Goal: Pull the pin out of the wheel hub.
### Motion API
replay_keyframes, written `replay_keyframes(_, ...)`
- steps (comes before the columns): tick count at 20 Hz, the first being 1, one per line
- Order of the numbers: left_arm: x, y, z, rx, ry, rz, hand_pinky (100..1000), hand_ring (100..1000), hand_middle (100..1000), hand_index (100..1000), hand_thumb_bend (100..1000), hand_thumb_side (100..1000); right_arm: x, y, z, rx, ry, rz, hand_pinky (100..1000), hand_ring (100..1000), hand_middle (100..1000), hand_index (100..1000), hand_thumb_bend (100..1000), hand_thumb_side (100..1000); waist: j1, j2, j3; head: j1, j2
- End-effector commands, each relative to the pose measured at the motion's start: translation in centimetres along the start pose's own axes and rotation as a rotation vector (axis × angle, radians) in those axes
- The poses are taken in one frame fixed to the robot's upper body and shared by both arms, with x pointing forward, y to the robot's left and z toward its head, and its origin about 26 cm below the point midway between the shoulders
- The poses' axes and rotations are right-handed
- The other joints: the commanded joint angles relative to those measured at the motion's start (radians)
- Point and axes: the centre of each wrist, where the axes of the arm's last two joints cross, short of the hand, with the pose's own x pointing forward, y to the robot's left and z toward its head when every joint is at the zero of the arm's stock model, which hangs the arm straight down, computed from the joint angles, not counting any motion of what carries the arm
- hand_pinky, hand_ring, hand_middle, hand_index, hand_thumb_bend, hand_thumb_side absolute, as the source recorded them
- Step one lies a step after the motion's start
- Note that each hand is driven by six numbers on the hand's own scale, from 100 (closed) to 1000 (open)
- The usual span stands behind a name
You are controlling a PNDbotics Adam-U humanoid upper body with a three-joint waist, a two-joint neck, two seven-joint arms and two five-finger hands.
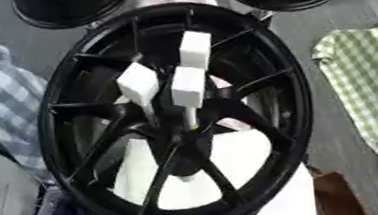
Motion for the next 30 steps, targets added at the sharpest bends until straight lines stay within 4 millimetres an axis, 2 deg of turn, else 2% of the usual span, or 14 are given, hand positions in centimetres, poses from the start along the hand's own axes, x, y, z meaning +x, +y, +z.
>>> replay_keyframes(1,1.1,0.4,-0.8,-0.026,-0.035,-0.032,714,597,534,747,106,765,1.1,-2.3,-1.3,0.147,-0.072,0.102,857,778,687,771,606,154,-0.007,-0.013,0.004,-0.015,-0.019)
replay_keyframes(6,1.3,0.2,-1.0,-0.039,-0.043,-0.03,713,598,535,747,108,762,2.2,-2.6,-4.4,0.278,-0.191,0.163,885,777,692,774,589,168,-0.022,-0.015,0.02,-0.033,-0.023)
replay_keyframes(10,1.6,-0.1,-1.3,-0.05,-0.053,-0.023,713,599,536,747,110,761,3.3,-2.1,-6.5,0.35,-0.282,0.216,893,777,697,774,610,158,-0.032,-0.011,0.032,-0.049,-0.036)
replay_keyframes(15,1.9,-0.4,-1.5,-0.056,-0.062,-0.015,711,599,536,747,111,760,4.6,-1.6,-8.2,0.377,-0.367,0.26,895,777,699,775,605,171,-0.037,-0.003,0.043,-0.067,-0.06)
replay_keyframes(21,2.0,-0.4,-1.5,-0.048,-0.066,-0.009,710,600,537,747,113,758,4.7,-1.2,-9.8,0.395,-0.396,0.279,898,783,708,779,607,171,-0.034,-0.001,0.051,-0.082,-0.075)
replay_keyframes(25,2.2,-0.3,-1.5,-0.023,-0.07,0.0,709,601,538,746,117,756,4.4,-1.2,-11.0,0.393,-0.411,0.28,894,784,707,779,607,166,-0.034,-0.004,0.055,-0.09,-0.059)
replay_keyframes(30,2.2,-0.2,-1.4,0.01,-0.066,0.01,708,601,538,745,123,756,3.9,-1.0,-13.5,0.38,-0.447,0.255,884,782,703,776,605,157,-0.033,-0.01,0.058,-0.11,-0.039)
